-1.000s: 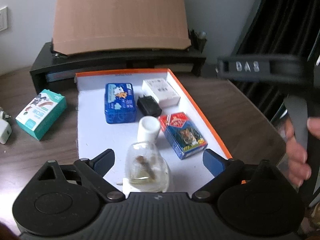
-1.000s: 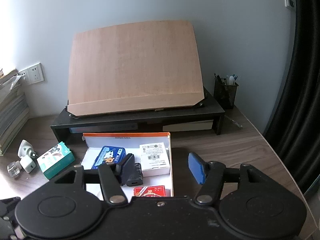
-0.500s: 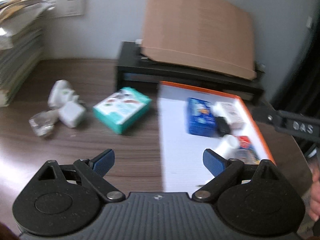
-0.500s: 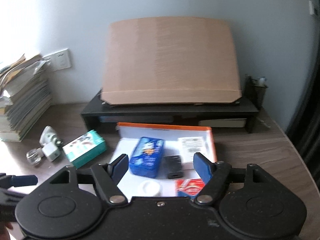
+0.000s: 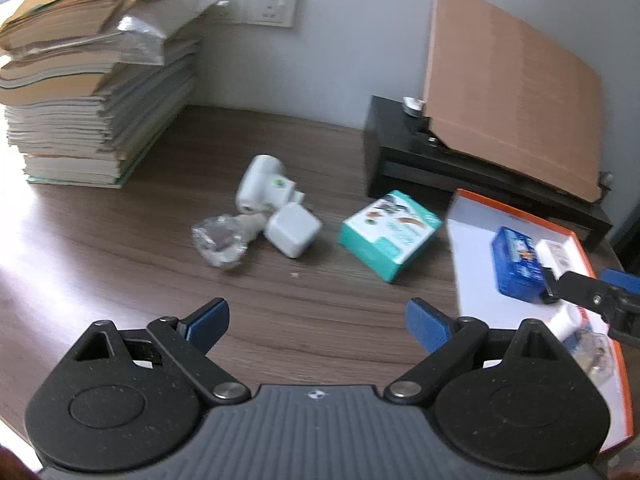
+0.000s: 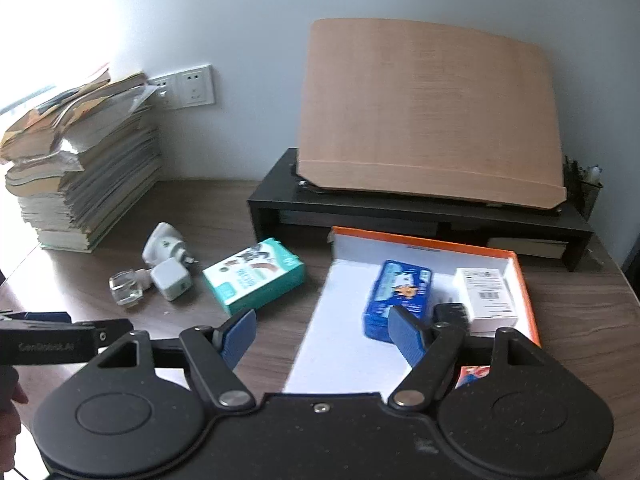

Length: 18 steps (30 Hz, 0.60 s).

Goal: Organize rigid objects
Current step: 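Move the left tool to the glass bulb while the right tool reaches the teal bandage box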

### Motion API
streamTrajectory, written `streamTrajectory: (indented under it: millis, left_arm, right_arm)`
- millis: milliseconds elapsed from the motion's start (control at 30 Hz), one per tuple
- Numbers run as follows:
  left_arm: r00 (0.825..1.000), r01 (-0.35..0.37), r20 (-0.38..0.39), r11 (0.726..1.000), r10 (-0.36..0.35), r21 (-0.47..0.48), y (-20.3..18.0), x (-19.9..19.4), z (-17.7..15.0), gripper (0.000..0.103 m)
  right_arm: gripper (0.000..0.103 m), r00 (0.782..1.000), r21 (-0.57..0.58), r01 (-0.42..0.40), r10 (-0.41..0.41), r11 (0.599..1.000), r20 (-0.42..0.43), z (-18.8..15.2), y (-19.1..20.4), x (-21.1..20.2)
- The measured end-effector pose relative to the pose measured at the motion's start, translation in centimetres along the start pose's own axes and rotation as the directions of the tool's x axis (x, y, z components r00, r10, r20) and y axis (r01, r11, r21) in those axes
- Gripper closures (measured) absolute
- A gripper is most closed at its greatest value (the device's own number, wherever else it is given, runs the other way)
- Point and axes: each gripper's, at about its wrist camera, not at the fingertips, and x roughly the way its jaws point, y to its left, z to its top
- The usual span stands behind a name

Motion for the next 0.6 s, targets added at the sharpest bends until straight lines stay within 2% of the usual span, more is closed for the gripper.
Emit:
streamTrajectory:
  millis: [267, 600]
  left_arm:
    - [1.0, -0.027, 0.006, 1.0, 0.027, 0.0, 2.8, 0.3, 0.6, 0.004]
    - [1.0, -0.021, 0.0, 1.0, 0.021, 0.018, 5.8, 1.1, 1.3, 0.004]
  right_arm:
    - [0.016, 1.0, -0.017, -0.014, 0.014, 1.0, 0.003, -0.2, 3.3, 0.3]
    - [0.015, 1.0, -0.015, 0.013, -0.013, 1.0, 0.002, -0.6, 6.4, 0.7]
